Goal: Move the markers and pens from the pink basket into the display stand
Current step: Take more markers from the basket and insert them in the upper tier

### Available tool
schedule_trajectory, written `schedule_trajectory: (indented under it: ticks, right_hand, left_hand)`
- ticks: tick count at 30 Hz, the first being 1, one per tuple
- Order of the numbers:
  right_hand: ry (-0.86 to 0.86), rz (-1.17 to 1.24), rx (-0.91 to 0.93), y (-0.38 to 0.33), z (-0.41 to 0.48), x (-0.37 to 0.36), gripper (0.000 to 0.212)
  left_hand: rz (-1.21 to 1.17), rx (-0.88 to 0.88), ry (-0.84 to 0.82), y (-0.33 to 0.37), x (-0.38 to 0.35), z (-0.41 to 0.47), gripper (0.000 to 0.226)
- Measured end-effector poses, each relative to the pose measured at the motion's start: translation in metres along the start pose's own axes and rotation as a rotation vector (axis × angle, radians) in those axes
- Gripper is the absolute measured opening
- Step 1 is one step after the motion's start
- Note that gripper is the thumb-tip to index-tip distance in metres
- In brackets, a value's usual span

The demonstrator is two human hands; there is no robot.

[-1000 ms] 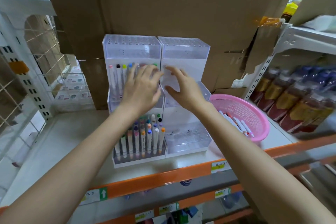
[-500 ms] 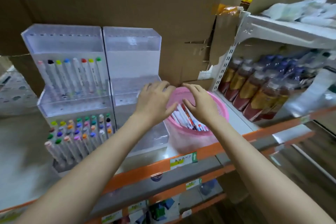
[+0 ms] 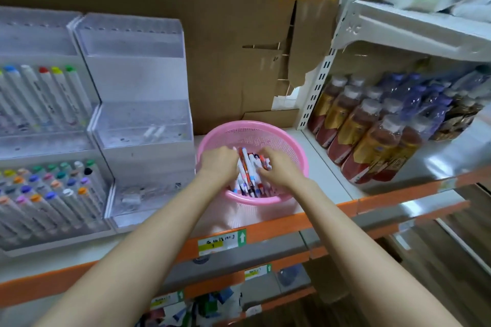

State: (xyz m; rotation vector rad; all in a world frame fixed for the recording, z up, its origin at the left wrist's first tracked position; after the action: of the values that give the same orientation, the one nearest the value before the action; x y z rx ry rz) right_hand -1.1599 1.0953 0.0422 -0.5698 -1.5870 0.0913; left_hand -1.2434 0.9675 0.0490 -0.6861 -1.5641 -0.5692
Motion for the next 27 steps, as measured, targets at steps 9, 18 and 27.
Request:
schedule_trajectory:
  ticks: [9, 18, 27]
  right_hand:
    - [-0.088, 0.152, -0.109, 0.008, 0.021, -0.007, 0.027]
    - [-0.135, 0.191, -0.088, 0.008, 0.021, -0.009, 0.025]
    - [-0.226, 0.22, -0.123, 0.006, 0.018, -0.008, 0.037]
  left_hand:
    - [-0.1, 0.077, 0.008, -0.002, -0.009, 0.009, 0.012]
    - [-0.188, 0.069, 0.067, -0.005, -0.014, 0.007, 0.018]
    - [-0.211, 0.068, 0.031, -0.006, -0.011, 0.008, 0.038]
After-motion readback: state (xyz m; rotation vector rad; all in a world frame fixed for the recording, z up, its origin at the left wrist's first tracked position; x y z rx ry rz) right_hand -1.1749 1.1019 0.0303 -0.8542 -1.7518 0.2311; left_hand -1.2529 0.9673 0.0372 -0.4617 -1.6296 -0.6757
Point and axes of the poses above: each hand's wrist, its own z-axis towards the middle knuckle, its own x-axis out of the back of the hand, y = z × x, the point moved 2 cm from there along z, towards the middle knuckle, and after that the axes turned 6 degrees about -y, right-handed, at the moved point
